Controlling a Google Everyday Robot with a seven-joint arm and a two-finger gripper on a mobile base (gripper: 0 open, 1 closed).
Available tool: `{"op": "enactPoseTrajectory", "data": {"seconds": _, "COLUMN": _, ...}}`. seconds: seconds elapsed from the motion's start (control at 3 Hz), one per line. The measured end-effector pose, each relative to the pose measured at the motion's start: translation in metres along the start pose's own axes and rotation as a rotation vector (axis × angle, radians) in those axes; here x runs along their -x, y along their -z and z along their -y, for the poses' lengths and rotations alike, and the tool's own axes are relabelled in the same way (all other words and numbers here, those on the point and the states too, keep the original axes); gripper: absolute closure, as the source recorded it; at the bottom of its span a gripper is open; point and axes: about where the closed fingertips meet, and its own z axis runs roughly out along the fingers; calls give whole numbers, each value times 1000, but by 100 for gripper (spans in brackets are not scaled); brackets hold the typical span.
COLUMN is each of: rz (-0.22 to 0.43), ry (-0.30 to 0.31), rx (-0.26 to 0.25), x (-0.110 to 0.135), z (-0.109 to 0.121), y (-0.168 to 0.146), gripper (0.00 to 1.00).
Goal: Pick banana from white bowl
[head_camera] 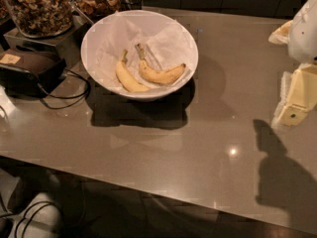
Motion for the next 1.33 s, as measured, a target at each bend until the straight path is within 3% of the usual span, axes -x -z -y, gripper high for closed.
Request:
{"op": "enactPoseTrajectory", "data": {"seconds": 0.33, "rz": 0, "ry": 0, "rx": 0, "x": 0, "z": 0, "y": 0, "gripper": 0}}
{"op": "enactPoseTrajectory", "data": {"seconds": 0.67, "rz": -53, "ry": -48, "rx": -4, "x": 10, "z": 9, "y": -3, "gripper": 0}}
{"op": "enactPoseTrajectory", "data": {"seconds": 1.0, "rz": -154, "ry": -102, "rx": 8, "x": 33, "z": 28, "y": -15, "gripper": 0}}
{"op": "enactPoseTrajectory", "data": {"seconds": 1.33, "rz": -196, "ry": -108, "rx": 22, "x": 58, "z": 42, "y": -32, "gripper": 0}}
